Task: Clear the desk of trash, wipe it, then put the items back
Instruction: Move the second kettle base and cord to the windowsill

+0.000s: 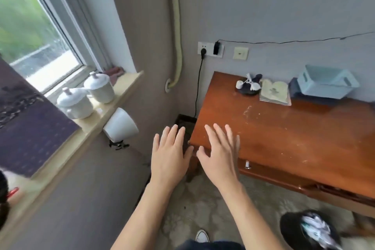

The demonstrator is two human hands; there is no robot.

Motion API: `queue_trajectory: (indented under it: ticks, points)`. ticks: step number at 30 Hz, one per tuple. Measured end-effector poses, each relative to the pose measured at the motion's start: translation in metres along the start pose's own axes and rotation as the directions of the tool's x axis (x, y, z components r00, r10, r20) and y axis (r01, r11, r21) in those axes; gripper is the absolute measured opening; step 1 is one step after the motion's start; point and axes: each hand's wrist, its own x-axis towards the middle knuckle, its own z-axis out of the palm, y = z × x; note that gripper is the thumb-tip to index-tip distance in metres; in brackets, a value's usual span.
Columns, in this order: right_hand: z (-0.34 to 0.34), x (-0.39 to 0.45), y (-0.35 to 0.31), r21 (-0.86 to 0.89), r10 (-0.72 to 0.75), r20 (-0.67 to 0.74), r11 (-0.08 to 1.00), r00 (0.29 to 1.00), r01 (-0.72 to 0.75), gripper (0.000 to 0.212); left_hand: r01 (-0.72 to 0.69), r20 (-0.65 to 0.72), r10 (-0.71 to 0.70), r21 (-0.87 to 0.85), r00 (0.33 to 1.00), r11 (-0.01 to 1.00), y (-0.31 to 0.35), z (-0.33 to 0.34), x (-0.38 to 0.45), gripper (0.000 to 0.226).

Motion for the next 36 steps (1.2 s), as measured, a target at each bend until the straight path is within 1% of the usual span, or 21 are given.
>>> queue_trajectory:
  ticks: [4, 7, 11, 15, 21, 26, 30, 33, 36]
  points:
    - [-0.017, 0.022, 0.045, -0.026, 0.086, -0.001, 0.996, 0.996, -0.086, 0.068, -0.041, 0.078, 0.041, -0.005, 0.996, 0.999, 0.042, 0.024, 0.029, 0.071]
    - [-0.017, 0.032, 0.075, -0.039, 0.143, 0.008, 0.989, 0.990, -0.142, 0.069, -0.063, 0.147, 0.062, 0.003, 0.987, 0.998, 0.063, 0.040, 0.051, 0.078]
    - [-0.009, 0.053, 0.107, -0.073, 0.207, 0.036, 0.976, 0.978, -0.204, 0.070, -0.109, 0.254, 0.104, 0.007, 0.962, 0.994, 0.074, 0.062, 0.089, 0.085]
    - [0.001, 0.092, 0.138, -0.130, 0.237, 0.096, 0.966, 0.967, -0.224, 0.074, -0.157, 0.275, 0.147, 0.012, 0.950, 0.988, 0.076, 0.091, 0.143, 0.086]
    - [0.007, 0.188, 0.185, -0.213, 0.314, 0.184, 0.938, 0.932, -0.274, 0.077, -0.254, 0.338, 0.239, -0.001, 0.910, 0.967, 0.078, 0.145, 0.244, 0.086]
    - [0.020, 0.278, 0.227, -0.287, 0.369, 0.198, 0.907, 0.908, -0.307, 0.075, -0.298, 0.407, 0.282, -0.024, 0.869, 0.954, 0.084, 0.192, 0.322, 0.087]
    - [0.038, 0.351, 0.261, -0.321, 0.411, 0.223, 0.887, 0.884, -0.332, 0.071, -0.333, 0.500, 0.295, -0.012, 0.814, 0.943, 0.098, 0.227, 0.374, 0.087]
    - [0.062, 0.402, 0.290, -0.343, 0.409, 0.264, 0.886, 0.873, -0.312, 0.065, -0.344, 0.554, 0.295, -0.016, 0.778, 0.939, 0.111, 0.257, 0.408, 0.085]
    - [0.093, 0.454, 0.320, -0.323, 0.432, 0.290, 0.884, 0.854, -0.338, 0.065, -0.340, 0.591, 0.269, 0.010, 0.761, 0.940, 0.120, 0.284, 0.429, 0.084]
